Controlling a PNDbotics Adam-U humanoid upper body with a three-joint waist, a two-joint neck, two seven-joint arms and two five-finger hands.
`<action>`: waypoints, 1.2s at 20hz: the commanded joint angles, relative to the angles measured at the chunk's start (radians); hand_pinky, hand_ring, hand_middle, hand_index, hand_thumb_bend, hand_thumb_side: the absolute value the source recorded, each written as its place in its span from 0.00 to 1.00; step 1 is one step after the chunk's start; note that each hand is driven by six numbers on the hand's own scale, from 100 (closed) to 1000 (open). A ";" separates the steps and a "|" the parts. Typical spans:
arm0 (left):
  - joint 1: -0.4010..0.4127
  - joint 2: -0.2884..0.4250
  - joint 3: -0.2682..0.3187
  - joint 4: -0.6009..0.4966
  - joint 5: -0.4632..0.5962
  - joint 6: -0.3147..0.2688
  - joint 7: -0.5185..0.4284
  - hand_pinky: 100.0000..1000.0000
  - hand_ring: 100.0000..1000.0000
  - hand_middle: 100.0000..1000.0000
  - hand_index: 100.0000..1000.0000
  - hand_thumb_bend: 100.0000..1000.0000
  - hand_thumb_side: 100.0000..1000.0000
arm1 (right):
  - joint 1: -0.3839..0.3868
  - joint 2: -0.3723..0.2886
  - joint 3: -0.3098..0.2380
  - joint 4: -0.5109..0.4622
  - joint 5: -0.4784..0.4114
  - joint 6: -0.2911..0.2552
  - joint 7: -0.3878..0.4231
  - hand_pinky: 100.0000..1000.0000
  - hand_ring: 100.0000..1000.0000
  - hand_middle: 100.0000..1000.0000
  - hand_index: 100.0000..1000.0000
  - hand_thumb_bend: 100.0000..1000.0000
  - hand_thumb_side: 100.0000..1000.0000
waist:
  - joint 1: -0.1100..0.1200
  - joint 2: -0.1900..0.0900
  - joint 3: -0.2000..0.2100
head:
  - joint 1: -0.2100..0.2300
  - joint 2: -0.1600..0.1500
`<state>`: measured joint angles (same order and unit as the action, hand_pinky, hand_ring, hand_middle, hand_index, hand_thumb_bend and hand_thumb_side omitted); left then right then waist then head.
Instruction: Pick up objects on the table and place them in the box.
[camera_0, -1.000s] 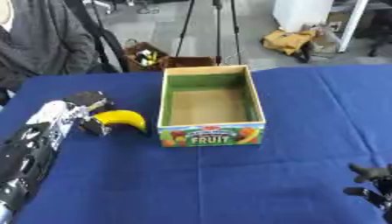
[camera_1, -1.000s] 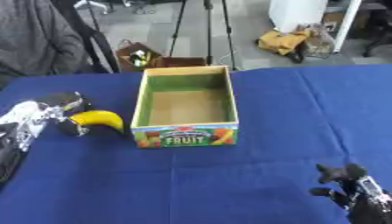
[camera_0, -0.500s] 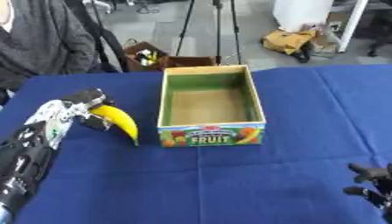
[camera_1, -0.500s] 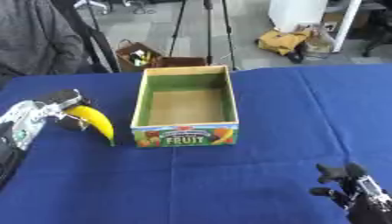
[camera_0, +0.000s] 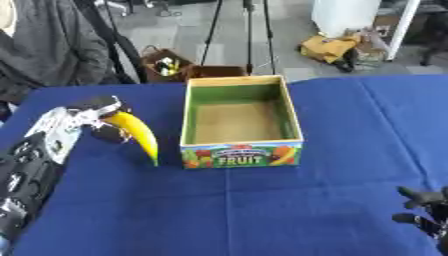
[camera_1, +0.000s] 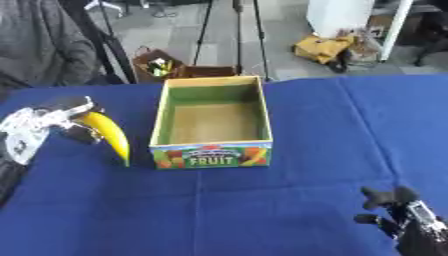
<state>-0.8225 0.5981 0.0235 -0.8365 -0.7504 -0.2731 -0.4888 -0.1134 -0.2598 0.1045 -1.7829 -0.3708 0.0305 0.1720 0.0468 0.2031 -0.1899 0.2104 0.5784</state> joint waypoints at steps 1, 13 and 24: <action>-0.028 0.039 0.010 -0.030 0.063 0.002 -0.030 0.57 0.36 0.29 0.54 0.00 0.19 | -0.004 -0.020 -0.006 -0.018 -0.005 -0.003 0.003 0.61 0.94 0.49 0.58 0.00 0.71 | -0.003 -0.019 0.001 | -0.001 -0.006; -0.114 -0.009 0.005 -0.132 0.214 0.037 -0.085 0.56 0.36 0.29 0.53 0.00 0.21 | -0.003 -0.021 -0.002 -0.016 -0.007 -0.001 0.007 0.61 0.94 0.49 0.58 0.00 0.71 | -0.002 -0.027 -0.007 | 0.001 0.000; -0.190 -0.143 -0.028 -0.050 0.118 0.078 -0.027 0.56 0.37 0.30 0.55 0.00 0.20 | -0.009 -0.019 0.011 -0.012 -0.009 0.004 0.018 0.61 0.95 0.49 0.58 0.00 0.71 | 0.000 -0.028 -0.042 | 0.017 -0.004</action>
<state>-0.9860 0.4502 0.0001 -0.8856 -0.6156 -0.1985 -0.5304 -0.1141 -0.2603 0.1138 -1.7827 -0.3723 0.0355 0.1853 0.0491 0.1910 -0.2336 0.2222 0.5786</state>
